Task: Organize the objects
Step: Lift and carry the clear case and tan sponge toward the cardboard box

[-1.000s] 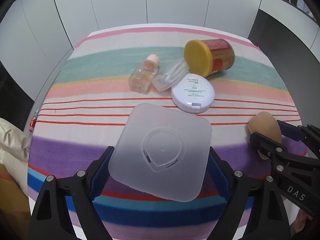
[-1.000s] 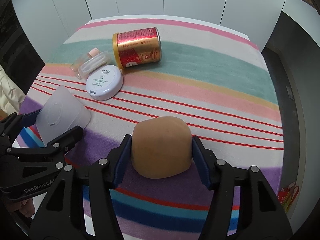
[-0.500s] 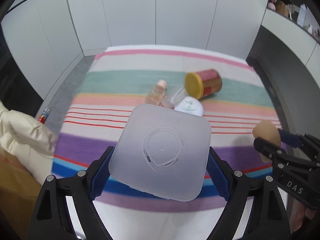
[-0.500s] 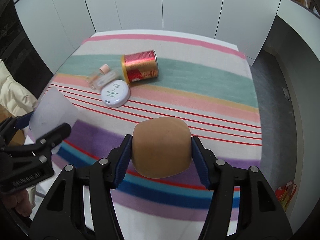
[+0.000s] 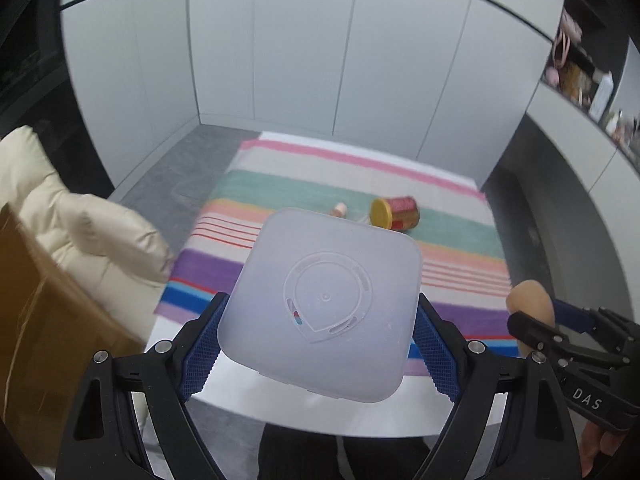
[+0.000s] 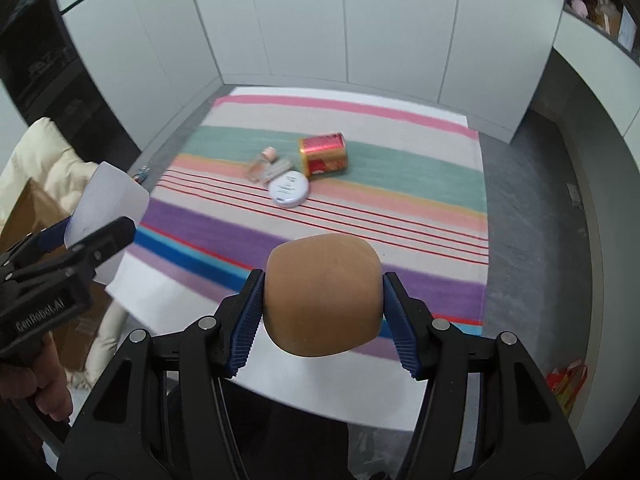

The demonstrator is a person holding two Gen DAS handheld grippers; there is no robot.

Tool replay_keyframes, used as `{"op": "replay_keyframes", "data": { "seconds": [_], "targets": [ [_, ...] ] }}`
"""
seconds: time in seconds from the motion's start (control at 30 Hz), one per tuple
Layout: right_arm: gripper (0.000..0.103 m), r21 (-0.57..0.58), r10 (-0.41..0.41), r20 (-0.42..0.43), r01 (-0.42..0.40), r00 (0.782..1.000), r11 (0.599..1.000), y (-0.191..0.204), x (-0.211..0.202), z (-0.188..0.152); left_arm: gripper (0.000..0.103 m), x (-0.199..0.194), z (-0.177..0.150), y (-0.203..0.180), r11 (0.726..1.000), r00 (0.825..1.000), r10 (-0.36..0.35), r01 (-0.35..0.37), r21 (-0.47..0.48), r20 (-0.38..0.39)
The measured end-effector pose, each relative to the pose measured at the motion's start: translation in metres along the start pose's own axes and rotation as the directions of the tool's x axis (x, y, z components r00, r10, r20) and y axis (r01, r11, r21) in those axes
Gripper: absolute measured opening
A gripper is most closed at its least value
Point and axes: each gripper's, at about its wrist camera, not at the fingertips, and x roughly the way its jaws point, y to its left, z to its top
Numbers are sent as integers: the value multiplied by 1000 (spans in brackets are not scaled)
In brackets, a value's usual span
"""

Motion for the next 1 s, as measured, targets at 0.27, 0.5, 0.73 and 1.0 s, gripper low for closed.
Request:
{"op": "replay_keyframes", "data": {
  "seconds": [0.27, 0.5, 0.73, 1.0],
  "targets": [
    [61, -156, -5, 57, 14, 998, 988, 35, -32, -5, 88, -54, -7, 20, 998, 995, -26, 30, -48, 95],
    [61, -156, 3, 91, 11, 996, 988, 46, -34, -1, 88, -47, -2, 38, 997, 996, -16, 23, -69, 92],
    [61, -154, 32, 106, -16, 994, 988, 61, -29, 3, 88, -41, -4, 55, 995, 997, -13, 21, -97, 79],
    [61, -157, 81, 111, -63, 990, 986, 91, -21, 12, 88, -59, -13, 84, 994, 994, 37, -26, -105, 107]
  ]
}}
